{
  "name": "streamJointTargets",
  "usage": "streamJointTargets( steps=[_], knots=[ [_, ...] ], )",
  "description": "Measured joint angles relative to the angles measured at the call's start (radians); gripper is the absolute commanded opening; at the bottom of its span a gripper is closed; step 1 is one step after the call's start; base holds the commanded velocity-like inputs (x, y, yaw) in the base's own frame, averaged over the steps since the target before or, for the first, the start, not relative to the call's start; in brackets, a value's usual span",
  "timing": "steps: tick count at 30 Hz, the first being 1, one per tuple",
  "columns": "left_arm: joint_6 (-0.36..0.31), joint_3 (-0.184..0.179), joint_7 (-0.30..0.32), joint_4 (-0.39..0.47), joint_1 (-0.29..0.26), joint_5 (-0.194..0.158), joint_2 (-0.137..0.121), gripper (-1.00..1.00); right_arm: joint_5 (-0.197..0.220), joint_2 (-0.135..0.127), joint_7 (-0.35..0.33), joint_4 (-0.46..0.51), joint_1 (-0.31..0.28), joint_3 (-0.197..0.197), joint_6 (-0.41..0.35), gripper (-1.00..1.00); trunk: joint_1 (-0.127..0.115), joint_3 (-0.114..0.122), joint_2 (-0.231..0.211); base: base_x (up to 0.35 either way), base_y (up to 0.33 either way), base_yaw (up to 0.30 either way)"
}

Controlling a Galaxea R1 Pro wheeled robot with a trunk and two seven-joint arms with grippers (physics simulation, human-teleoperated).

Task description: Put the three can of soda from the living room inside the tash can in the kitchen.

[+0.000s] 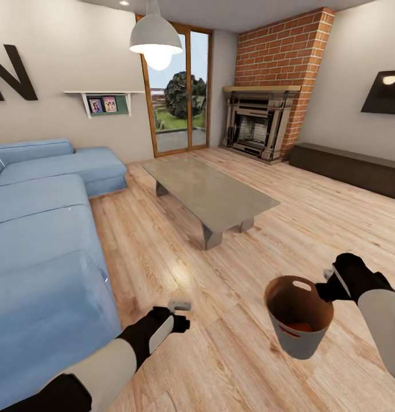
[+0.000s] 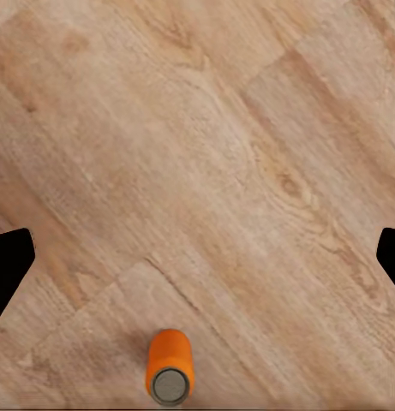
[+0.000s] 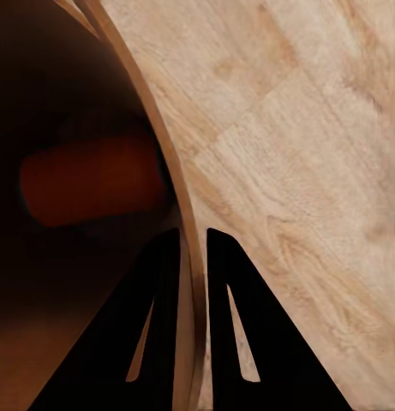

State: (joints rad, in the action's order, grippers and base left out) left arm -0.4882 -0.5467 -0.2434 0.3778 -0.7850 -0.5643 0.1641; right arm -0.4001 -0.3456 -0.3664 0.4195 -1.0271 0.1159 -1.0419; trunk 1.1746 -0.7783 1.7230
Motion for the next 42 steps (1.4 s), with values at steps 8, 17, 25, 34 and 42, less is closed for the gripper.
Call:
streamJointTargets(
  steps=[8, 17, 25, 34, 42],
  knots=[
    [0.053, 0.0, 0.001, -0.058, 0.007, -0.002, 0.0, 1.0, 0.007, 0.025, -0.002, -0.032, 0.037, -0.007, -0.002, -1.0, 0.0, 0.0, 0.0, 0.0, 0.0, 0.0],
    [0.053, 0.001, -0.004, -0.075, 0.007, -0.036, -0.001, 1.0, 0.028, 0.088, -0.002, -0.051, 0.061, -0.004, -0.005, -1.0, 0.0, 0.0, 0.0, 0.0, 0.0, 0.0],
    [0.049, 0.0, -0.005, -0.1, 0.007, -0.061, -0.001, 1.0, 0.016, 0.089, -0.001, -0.065, 0.115, 0.002, 0.044, -1.0, 0.0, 0.0, 0.0, 0.0, 0.0, 0.0],
    [0.048, 0.002, -0.005, -0.129, 0.006, -0.065, -0.002, 1.0, 0.022, 0.104, -0.001, -0.07, 0.16, -0.001, 0.079, -1.0, 0.0, 0.0, 0.0, 0.0, 0.0, 0.0],
    [0.049, 0.001, -0.005, -0.141, 0.007, -0.065, -0.002, 1.0, 0.01, 0.102, -0.005, -0.062, 0.159, 0.006, 0.075, -1.0, 0.0, 0.0, 0.0, 0.0, 0.0, 0.0]
  ],
)
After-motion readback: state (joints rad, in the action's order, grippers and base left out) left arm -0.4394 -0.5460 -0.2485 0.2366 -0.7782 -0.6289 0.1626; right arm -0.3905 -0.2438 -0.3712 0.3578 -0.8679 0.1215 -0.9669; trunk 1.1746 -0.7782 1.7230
